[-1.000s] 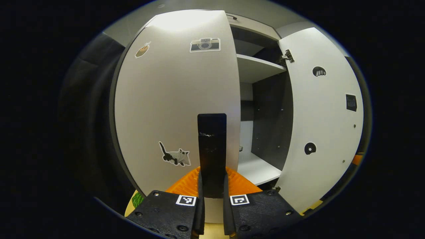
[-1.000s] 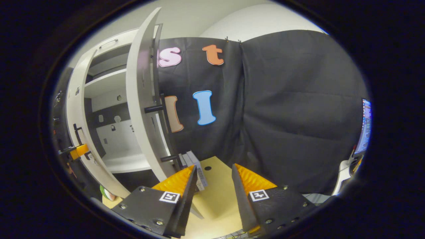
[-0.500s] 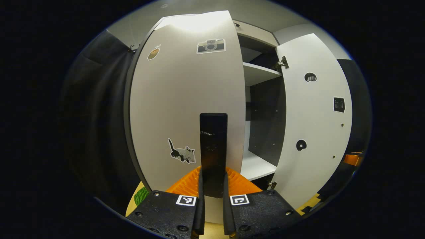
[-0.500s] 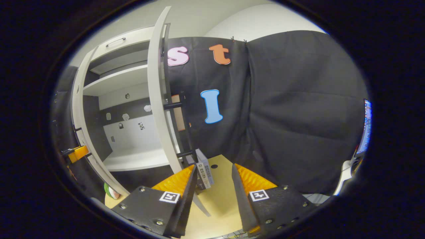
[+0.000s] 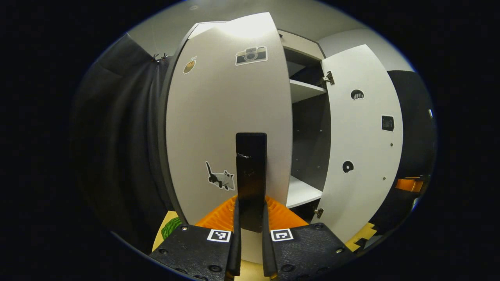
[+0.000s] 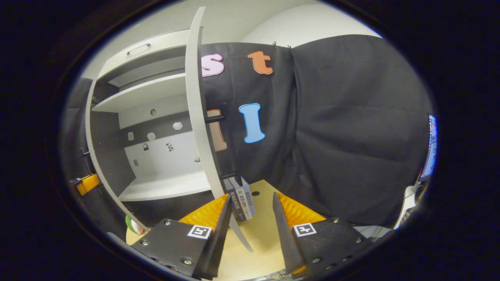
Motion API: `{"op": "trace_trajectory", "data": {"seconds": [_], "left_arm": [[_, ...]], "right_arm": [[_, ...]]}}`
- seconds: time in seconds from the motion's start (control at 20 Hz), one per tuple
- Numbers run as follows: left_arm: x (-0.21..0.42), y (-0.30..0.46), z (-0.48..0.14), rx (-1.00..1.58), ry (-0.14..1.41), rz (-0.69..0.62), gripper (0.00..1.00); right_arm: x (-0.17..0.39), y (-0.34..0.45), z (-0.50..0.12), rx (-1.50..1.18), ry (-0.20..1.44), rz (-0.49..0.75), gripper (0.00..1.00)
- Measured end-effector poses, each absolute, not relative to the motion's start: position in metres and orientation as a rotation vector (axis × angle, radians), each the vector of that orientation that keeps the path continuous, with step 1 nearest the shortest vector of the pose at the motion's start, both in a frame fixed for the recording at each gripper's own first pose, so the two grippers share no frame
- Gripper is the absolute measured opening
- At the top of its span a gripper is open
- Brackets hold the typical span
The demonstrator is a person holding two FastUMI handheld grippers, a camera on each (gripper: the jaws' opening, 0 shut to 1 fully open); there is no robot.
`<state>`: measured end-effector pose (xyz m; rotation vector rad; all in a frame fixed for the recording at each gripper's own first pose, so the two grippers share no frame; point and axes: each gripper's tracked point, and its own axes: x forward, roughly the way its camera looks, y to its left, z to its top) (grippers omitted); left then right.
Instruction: Open the right door of the double-door shoe cabinet with the right hand, and open the left door with the left hand.
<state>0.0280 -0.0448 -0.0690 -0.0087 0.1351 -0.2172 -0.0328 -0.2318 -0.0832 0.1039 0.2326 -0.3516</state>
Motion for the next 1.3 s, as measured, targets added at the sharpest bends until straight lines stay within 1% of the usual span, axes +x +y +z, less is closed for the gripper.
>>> {"op": "trace_trajectory", "data": {"seconds": [0.35,0.55,1.1,1.2,1.25,1.3], "left_arm": [[0.008,-0.020,-0.067,-0.021,0.133,-0.201,0.24],[-0.002,-0.004,-0.066,-0.017,0.133,-0.174,0.22],[-0.015,0.023,-0.067,-0.035,0.151,-0.106,0.22],[-0.018,0.029,-0.067,-0.034,0.154,-0.095,0.22],[-0.019,0.033,-0.067,-0.031,0.156,-0.088,0.19],[-0.020,0.037,-0.067,-0.025,0.156,-0.081,0.19]], "right_arm": [[-0.025,-0.227,-0.091,0.092,0.250,-0.340,0.62],[-0.023,-0.225,-0.099,0.099,0.268,-0.331,0.62],[-0.032,-0.234,-0.112,0.123,0.293,-0.332,0.62],[-0.033,-0.235,-0.115,0.134,0.295,-0.332,0.62],[-0.033,-0.234,-0.116,0.138,0.297,-0.330,0.62],[-0.032,-0.234,-0.116,0.139,0.297,-0.329,0.62]]}}
